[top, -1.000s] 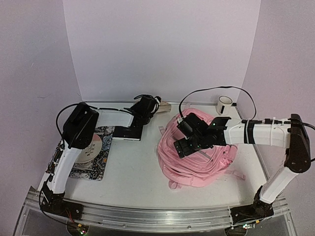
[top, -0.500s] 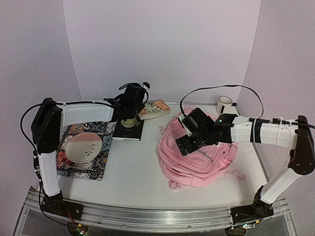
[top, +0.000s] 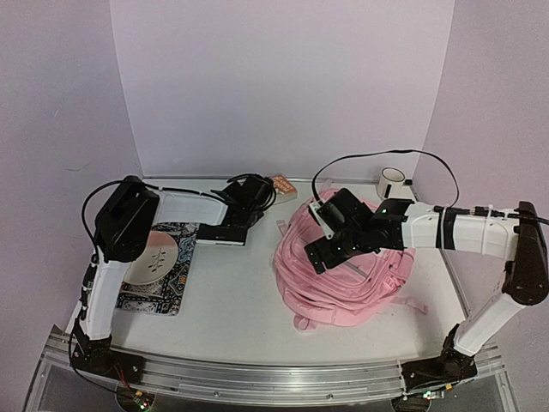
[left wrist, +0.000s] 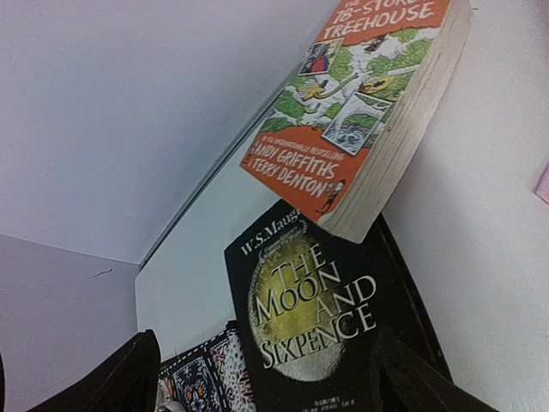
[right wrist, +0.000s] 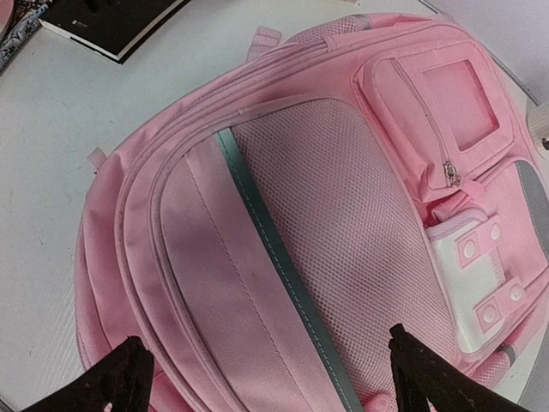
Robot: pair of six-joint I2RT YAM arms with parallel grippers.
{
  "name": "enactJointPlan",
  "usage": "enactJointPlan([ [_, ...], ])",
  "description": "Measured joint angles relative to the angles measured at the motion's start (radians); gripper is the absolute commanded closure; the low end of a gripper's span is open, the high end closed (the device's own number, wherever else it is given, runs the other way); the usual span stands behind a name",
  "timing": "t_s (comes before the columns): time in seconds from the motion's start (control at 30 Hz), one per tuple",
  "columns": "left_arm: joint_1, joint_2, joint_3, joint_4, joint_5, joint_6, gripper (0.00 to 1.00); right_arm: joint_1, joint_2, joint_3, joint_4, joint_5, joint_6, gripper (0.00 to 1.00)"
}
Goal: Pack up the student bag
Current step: Pick up the book at the center of the board.
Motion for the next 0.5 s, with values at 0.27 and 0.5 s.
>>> enactJointPlan([
  [0.27, 0.001, 0.202, 0.219, -0.014, -0.038, 0.066, 0.08, -0.001, 0.022, 0.0, 0.0, -0.027, 0.007, 0.03],
  [0.5, 0.01, 0.379, 0.413, -0.011, -0.09, 0.162, 0.08, -0.001, 0.039, 0.0, -0.001, -0.047, 0.022, 0.03],
])
